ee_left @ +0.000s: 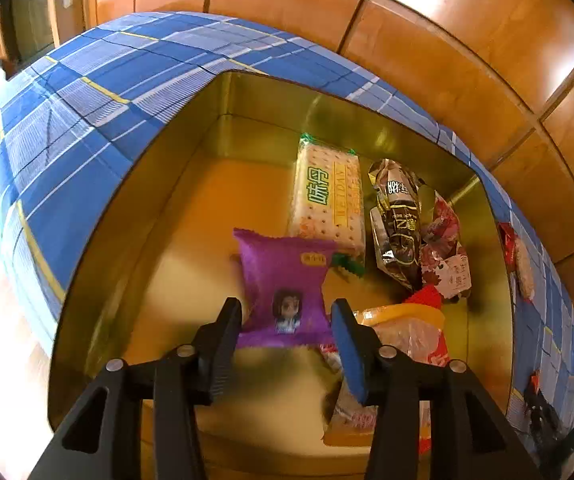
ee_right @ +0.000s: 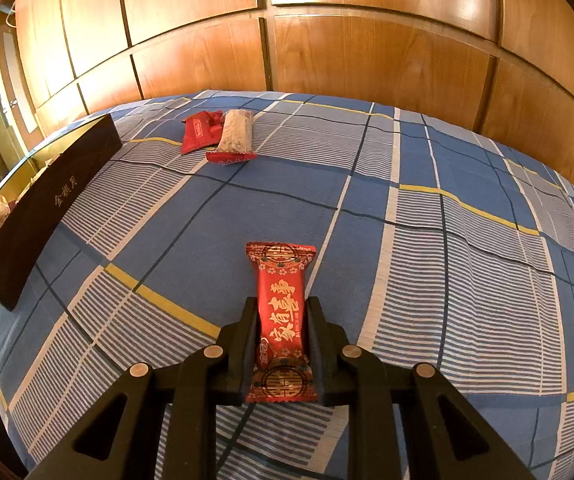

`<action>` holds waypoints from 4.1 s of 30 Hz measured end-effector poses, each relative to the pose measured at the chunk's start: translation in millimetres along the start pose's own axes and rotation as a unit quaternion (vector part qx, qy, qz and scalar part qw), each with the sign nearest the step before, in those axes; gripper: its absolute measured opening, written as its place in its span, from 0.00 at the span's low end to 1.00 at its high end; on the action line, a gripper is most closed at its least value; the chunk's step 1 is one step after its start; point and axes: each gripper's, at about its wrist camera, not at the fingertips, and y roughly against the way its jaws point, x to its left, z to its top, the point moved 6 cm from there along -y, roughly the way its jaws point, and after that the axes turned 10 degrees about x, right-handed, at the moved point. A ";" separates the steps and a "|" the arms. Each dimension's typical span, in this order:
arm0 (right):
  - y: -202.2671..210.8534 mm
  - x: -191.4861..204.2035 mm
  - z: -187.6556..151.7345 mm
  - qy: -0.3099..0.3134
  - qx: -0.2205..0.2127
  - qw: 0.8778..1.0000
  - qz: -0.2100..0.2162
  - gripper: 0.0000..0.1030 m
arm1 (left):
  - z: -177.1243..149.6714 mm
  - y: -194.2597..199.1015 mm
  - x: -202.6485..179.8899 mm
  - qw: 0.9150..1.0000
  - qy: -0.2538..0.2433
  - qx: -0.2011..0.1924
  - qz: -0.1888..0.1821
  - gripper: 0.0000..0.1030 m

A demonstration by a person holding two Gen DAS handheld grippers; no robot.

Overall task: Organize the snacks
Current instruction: 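Lower the purple packet into the gold tray and open the left gripper, then withdraw the left gripper from the tray while right carries the red bar, then lower the red bar packet into the tray and open the right gripper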

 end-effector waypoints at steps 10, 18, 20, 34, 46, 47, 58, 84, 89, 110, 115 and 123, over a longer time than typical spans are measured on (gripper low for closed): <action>0.1 0.0 0.4 0.000 0.000 1.000 -0.002 0.22 | -26.9 26.2 1.9 0.999 -0.002 -0.038 0.027 0.44; 0.5 -0.2 0.5 -0.001 -0.001 1.000 -0.002 0.22 | -41.7 45.2 -20.8 0.996 -0.031 -0.072 0.039 0.46; 0.7 0.3 0.2 0.000 -0.001 1.000 -0.004 0.22 | -44.0 49.3 -27.5 0.995 -0.041 -0.078 0.039 0.46; 0.3 2.0 0.7 0.003 0.003 1.000 -0.014 0.22 | -57.7 59.6 -42.1 0.992 -0.076 -0.095 0.043 0.46; -0.2 8.6 4.5 -0.007 0.027 0.999 -0.026 0.21 | -57.4 64.3 -17.4 0.993 -0.049 -0.098 0.047 0.46; -0.2 9.5 4.3 -0.008 0.030 0.999 -0.024 0.21 | -57.5 64.8 -14.8 0.993 -0.046 -0.100 0.048 0.46; 0.3 58.3 10.6 0.043 0.062 0.997 0.024 0.21 | -58.1 67.2 5.6 0.992 -0.026 -0.109 0.058 0.46; 70.0 265.9 74.9 0.264 0.010 0.938 0.224 0.21 | -53.6 80.0 32.0 0.989 0.008 -0.133 0.066 0.46; 62.6 323.1 75.5 0.314 0.021 0.915 0.253 0.21 | -50.7 86.9 50.5 0.986 0.030 -0.143 0.075 0.46; -14.3 356.8 44.3 0.355 0.110 0.904 0.213 0.19 | -57.8 70.5 44.8 0.990 0.014 -0.121 0.071 0.46; -11.3 360.9 35.7 0.366 0.106 0.902 0.203 0.15 | -60.3 70.9 37.6 0.990 0.003 -0.120 0.071 0.46; 10.7 350.7 40.0 0.339 0.082 0.910 0.223 0.15 | -63.8 73.7 30.7 0.990 -0.007 -0.122 0.072 0.46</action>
